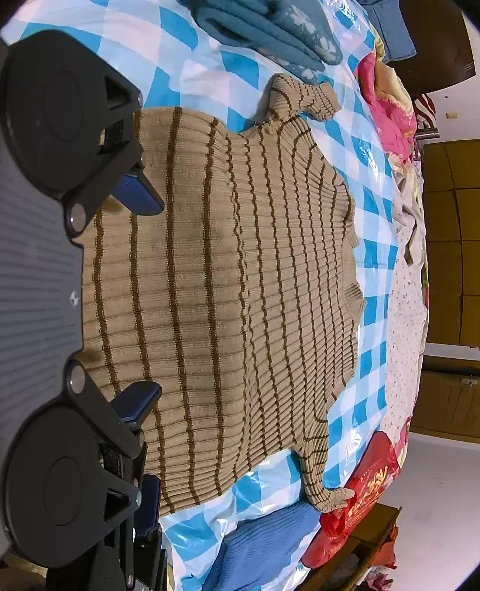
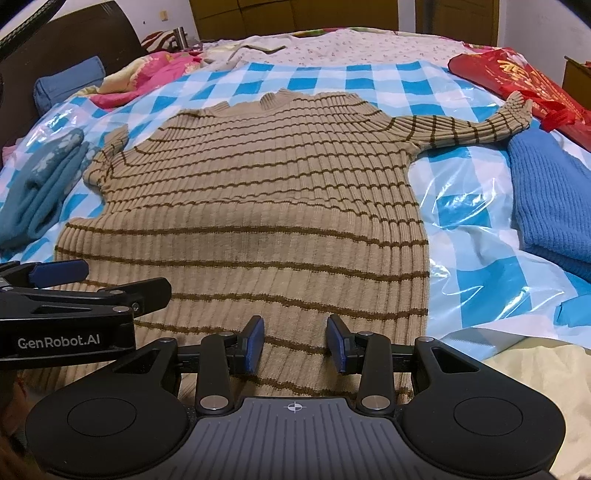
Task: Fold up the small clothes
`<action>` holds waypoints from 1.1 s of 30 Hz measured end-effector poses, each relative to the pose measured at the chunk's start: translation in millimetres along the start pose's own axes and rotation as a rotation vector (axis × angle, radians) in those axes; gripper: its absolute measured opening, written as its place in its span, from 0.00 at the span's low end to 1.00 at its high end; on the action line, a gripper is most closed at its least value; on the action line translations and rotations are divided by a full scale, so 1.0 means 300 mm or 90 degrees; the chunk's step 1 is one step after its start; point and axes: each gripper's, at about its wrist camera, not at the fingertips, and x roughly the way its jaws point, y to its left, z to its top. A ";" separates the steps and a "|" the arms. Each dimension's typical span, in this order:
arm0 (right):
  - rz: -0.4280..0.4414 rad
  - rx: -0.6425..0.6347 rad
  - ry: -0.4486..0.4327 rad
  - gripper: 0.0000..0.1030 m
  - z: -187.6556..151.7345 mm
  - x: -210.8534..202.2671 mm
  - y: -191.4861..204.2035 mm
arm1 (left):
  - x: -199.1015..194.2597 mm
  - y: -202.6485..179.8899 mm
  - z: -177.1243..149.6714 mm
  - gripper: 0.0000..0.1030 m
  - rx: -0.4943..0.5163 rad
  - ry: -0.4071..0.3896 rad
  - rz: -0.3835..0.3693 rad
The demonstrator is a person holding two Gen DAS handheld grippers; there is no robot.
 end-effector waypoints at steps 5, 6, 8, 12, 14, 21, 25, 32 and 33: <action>-0.002 -0.002 0.000 0.36 0.007 0.002 0.000 | 0.009 -0.004 0.004 1.00 0.002 0.004 0.003; -0.002 -0.002 0.000 0.36 0.009 0.003 -0.002 | 0.011 -0.004 0.005 1.00 0.002 0.004 0.003; -0.002 -0.002 0.000 0.36 0.011 0.006 -0.003 | 0.012 -0.004 0.006 1.00 0.002 0.005 0.003; -0.001 -0.002 0.000 0.36 0.010 0.005 -0.003 | 0.020 -0.005 0.011 1.00 0.002 0.010 0.004; -0.001 0.001 0.001 0.36 0.013 0.008 -0.008 | 0.024 -0.007 0.014 1.00 0.002 0.012 0.004; 0.004 0.010 0.003 0.36 0.020 0.017 -0.023 | 0.032 -0.016 0.027 1.00 0.007 0.018 0.002; 0.001 0.017 -0.007 0.36 0.050 0.006 -0.054 | 0.042 -0.036 0.055 1.00 0.017 0.020 -0.015; -0.090 0.081 -0.073 0.36 0.234 -0.024 -0.310 | 0.098 -0.140 0.177 1.00 0.052 0.000 -0.060; -0.104 0.085 -0.082 0.36 0.256 -0.023 -0.342 | 0.117 -0.168 0.201 1.00 0.060 -0.002 -0.068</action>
